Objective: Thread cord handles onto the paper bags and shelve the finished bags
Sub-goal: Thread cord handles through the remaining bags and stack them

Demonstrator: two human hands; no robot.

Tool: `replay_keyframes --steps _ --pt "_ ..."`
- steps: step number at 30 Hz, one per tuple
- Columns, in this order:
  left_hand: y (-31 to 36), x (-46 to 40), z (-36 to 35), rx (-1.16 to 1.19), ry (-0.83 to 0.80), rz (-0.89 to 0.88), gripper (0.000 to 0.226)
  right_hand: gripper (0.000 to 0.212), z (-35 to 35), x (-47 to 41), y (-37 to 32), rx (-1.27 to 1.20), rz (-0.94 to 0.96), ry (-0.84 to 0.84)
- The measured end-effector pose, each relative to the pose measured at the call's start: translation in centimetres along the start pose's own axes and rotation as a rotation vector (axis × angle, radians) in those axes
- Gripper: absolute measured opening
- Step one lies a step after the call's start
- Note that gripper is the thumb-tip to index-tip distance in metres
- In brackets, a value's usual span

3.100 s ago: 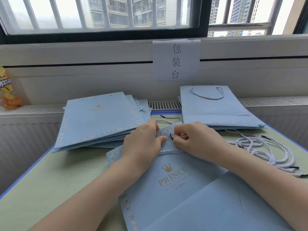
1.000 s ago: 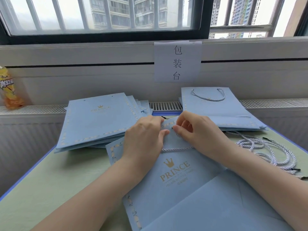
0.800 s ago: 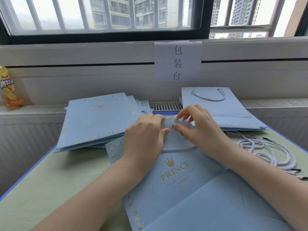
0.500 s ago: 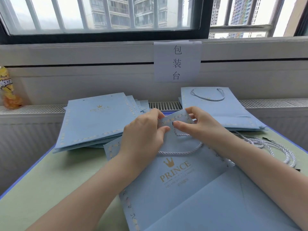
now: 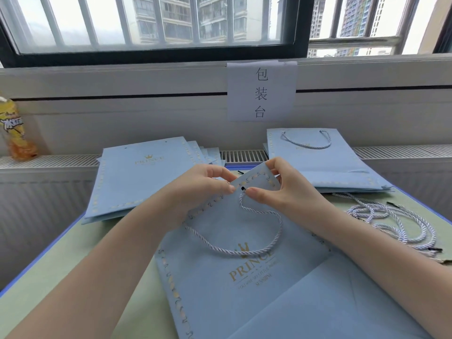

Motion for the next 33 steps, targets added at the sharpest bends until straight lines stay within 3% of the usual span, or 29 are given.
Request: replay_keyframes --steps 6,9,14,21,33 --pt "-0.2 -0.1 0.0 0.025 -0.062 0.017 0.017 0.038 -0.2 0.1 0.2 0.05 0.032 -0.006" --pt "-0.1 0.0 -0.2 -0.007 -0.027 -0.023 0.008 0.038 -0.3 0.1 0.3 0.055 0.042 -0.017" --pt "0.1 0.1 -0.6 -0.092 0.03 -0.06 0.013 0.036 -0.3 0.1 0.1 0.078 0.068 -0.014" --pt "0.1 0.2 -0.7 -0.058 0.05 -0.053 0.005 0.006 -0.5 0.0 0.3 0.062 0.074 -0.016" --pt "0.3 0.5 -1.2 -0.042 0.094 -0.043 0.006 0.006 -0.7 -0.1 0.4 0.055 0.087 -0.007"
Point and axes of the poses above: each hand's wrist, its own x-axis away from the middle knuckle, its own z-axis out of the back of the hand, y = z × x, the point moved 3 cm from there along -x, towards the middle knuckle, and after that the axes turned 3 degrees about z, right-handed, at the moved point
